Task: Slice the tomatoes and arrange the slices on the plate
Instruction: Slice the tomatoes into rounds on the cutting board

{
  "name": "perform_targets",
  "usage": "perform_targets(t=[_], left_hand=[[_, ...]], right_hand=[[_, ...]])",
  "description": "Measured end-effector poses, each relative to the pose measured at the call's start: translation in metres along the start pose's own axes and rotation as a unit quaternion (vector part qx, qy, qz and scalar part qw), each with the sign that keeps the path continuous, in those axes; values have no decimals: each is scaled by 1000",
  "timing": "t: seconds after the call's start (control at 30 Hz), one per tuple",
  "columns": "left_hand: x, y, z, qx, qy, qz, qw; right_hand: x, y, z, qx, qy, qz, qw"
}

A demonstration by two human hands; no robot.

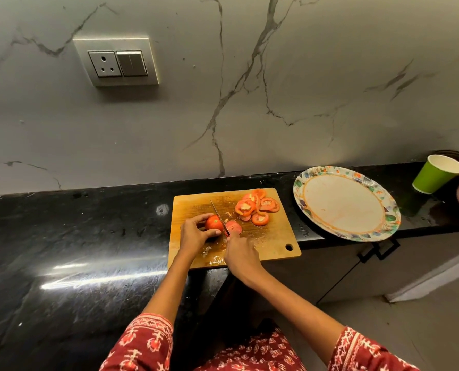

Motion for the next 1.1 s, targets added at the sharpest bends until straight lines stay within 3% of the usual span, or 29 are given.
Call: perform_targets(t=[1.1], left_hand=[[-3,2,2,-8,13,3,1000]], right_hand=[[14,32,3,3,17,-8,1000]])
Point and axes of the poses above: each hand's wrist, its own y-axis towards the middle knuckle, its own z-axis out of the palm, x = y × z, the point moved 9 cm from there along y, towards the middle knuckle, and after that the axes turned 3 degrees about z, right-handed, at the moved point
